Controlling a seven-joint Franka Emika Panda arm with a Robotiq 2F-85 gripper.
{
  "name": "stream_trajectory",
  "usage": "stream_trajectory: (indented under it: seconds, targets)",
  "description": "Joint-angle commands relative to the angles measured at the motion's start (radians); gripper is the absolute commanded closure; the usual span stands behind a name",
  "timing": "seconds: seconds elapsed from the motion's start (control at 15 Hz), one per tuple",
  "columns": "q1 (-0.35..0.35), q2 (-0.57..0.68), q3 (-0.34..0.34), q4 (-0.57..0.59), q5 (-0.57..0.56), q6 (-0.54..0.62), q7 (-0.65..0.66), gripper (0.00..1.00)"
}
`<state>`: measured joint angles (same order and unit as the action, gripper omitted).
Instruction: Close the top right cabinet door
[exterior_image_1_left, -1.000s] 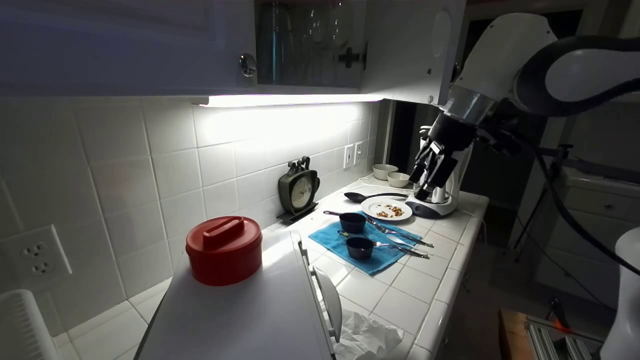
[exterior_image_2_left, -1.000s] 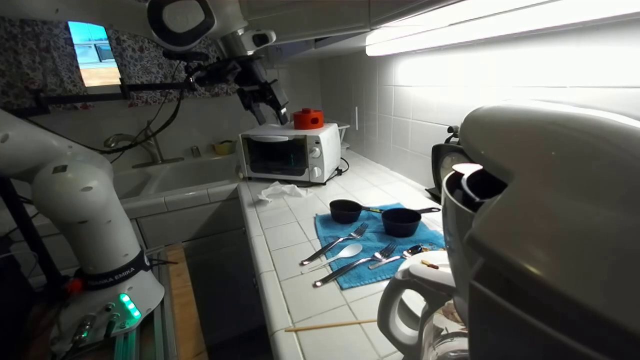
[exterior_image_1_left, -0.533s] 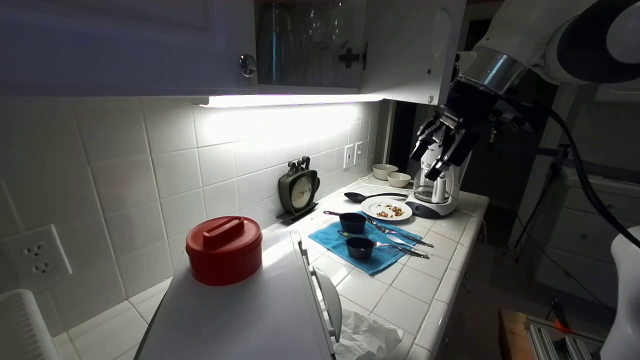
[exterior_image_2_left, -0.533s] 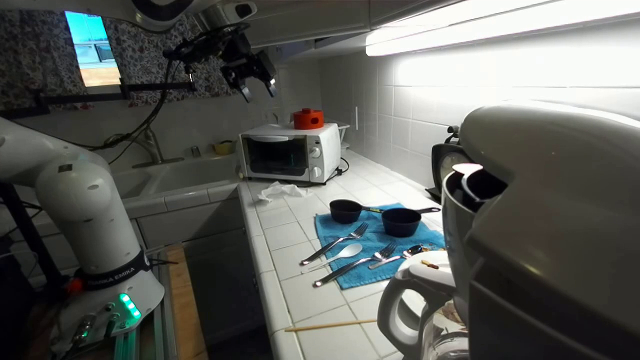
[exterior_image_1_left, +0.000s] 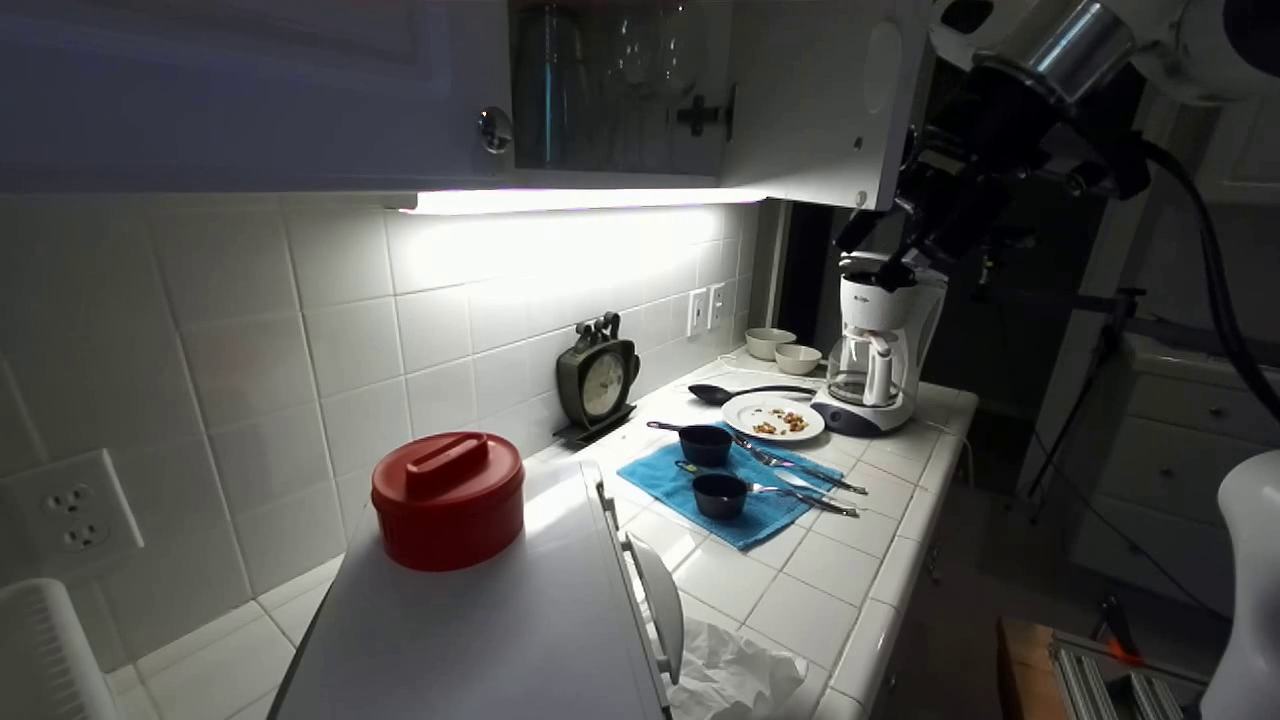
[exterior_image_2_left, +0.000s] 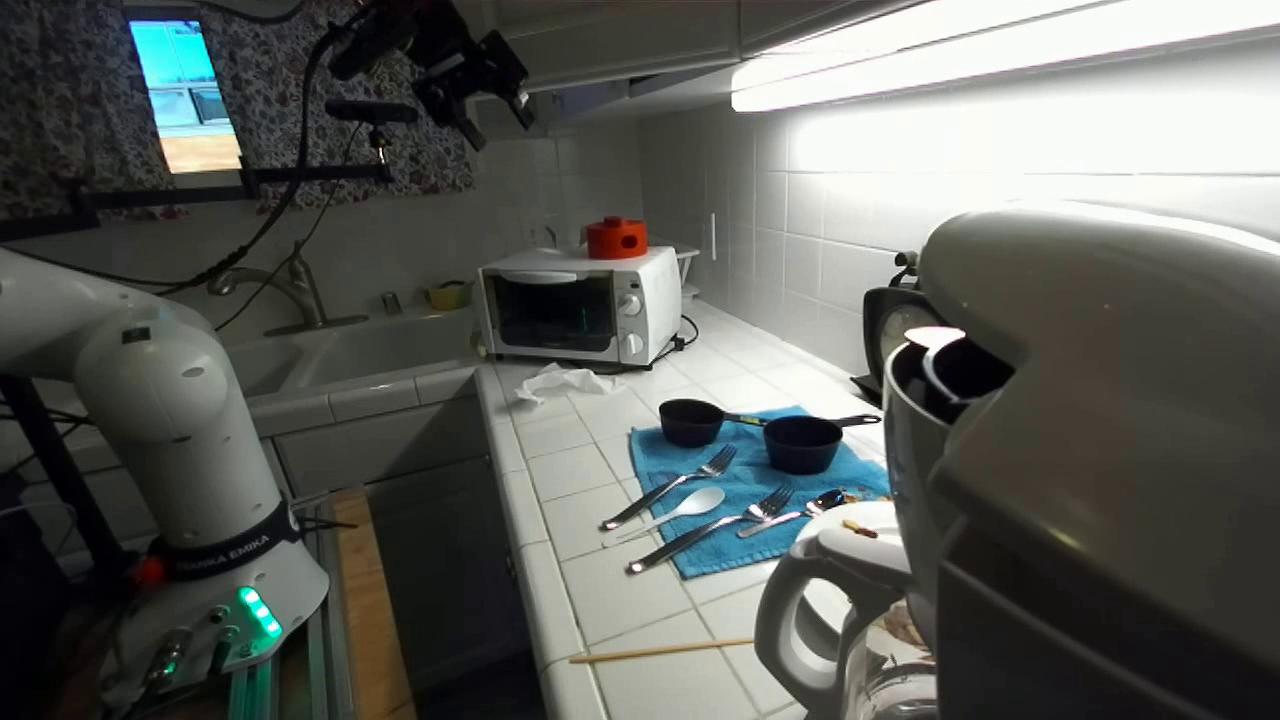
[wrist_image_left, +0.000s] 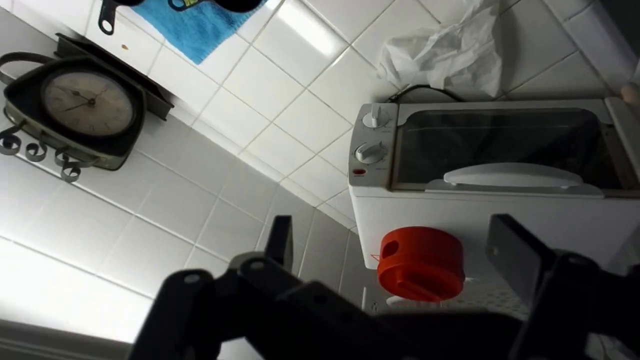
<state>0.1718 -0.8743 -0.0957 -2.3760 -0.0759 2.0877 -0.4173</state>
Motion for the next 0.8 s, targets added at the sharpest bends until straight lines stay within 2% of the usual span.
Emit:
stream_trajectory:
  seconds: [0.0, 0.73]
  targets:
    - [0.007, -0.04, -0.007, 0.019, 0.019, -0.017, -0.005, 0.0]
    - [0.067, -0.075, -0.039, 0.006, 0.032, 0.196, -0.031, 0.0]
